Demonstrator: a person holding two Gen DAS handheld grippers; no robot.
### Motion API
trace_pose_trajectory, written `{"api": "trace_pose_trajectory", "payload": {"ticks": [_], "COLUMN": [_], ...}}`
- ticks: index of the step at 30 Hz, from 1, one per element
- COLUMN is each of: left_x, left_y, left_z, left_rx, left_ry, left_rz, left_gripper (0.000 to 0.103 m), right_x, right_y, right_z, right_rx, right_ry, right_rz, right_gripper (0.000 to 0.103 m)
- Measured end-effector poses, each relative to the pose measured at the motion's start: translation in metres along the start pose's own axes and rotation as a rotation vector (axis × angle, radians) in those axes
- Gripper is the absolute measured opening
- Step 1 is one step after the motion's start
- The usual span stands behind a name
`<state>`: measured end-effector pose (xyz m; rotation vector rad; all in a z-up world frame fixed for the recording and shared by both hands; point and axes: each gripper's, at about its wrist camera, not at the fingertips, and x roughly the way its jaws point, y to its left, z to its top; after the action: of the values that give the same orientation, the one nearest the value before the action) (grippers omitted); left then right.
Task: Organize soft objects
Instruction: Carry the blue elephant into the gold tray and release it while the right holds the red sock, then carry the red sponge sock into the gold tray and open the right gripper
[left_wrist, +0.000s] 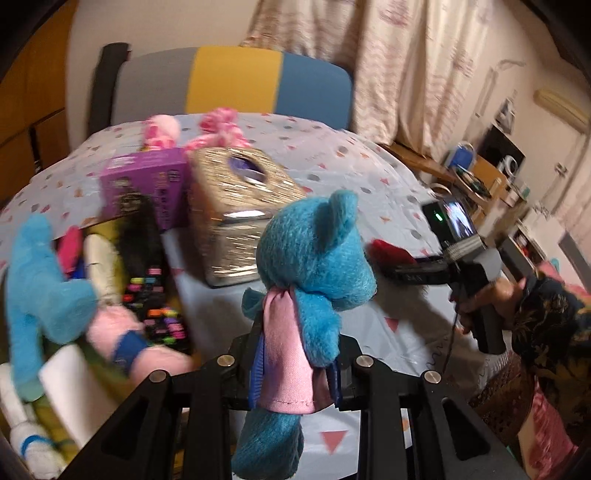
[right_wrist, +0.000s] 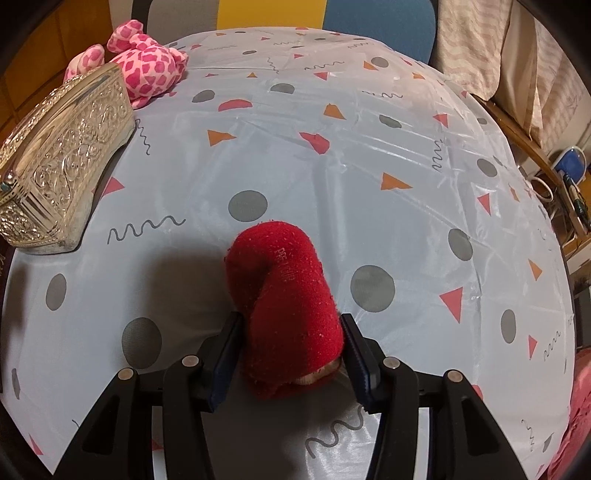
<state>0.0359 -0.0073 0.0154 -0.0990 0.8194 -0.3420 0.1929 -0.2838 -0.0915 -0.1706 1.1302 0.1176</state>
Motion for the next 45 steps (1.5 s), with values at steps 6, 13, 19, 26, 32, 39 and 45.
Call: {"api": "trace_pose_trajectory", "payload": {"ticks": [6,13,19,26,32,39,45], "left_x": [-0.03,-0.063,-0.089,-0.063,-0.026,-0.021,-0.021], "left_y": [0.044,0.119,0.164,0.182,0.182,0.18,0.172], "left_z": [0.007,-0.006,-0.029,-0.05,-0.059,-0.058,-0.056], "left_rx": [-0.09,-0.268,-0.403,-0.452,-0.414,-0.395,-0.35], "left_ry": [-0.049,-0.087,-0.111,-0.042,0.035,0.036,0.042], "left_rz": [0.066,0.216,0.321,0.377,0.419,0.438,0.47], "left_gripper": [0.028,0.028,0.028,0.028,0.028,0.03,0.039], "right_x": [-0.001,-0.002,-0.001,-0.001,-0.001,-0.001,-0.001], "right_y": [0.002,0.003,0.002,0.003,0.003,0.003,0.001], "right_z": [0.0,0.0,0.0,0.0,0.001,0.001,0.002], "right_rx": [-0.016,-0.018,-0.018,-0.021,-0.026,-0.021,0.02], "right_ry": [-0.005,-0.004,-0.004,-0.004,-0.003,0.001,0.032], "right_rz": [-0.011,-0.011,-0.01,-0.014,-0.016,-0.016,-0.014], "right_gripper": [0.052,0.052,0.052,0.052,0.052,0.052,0.05]}}
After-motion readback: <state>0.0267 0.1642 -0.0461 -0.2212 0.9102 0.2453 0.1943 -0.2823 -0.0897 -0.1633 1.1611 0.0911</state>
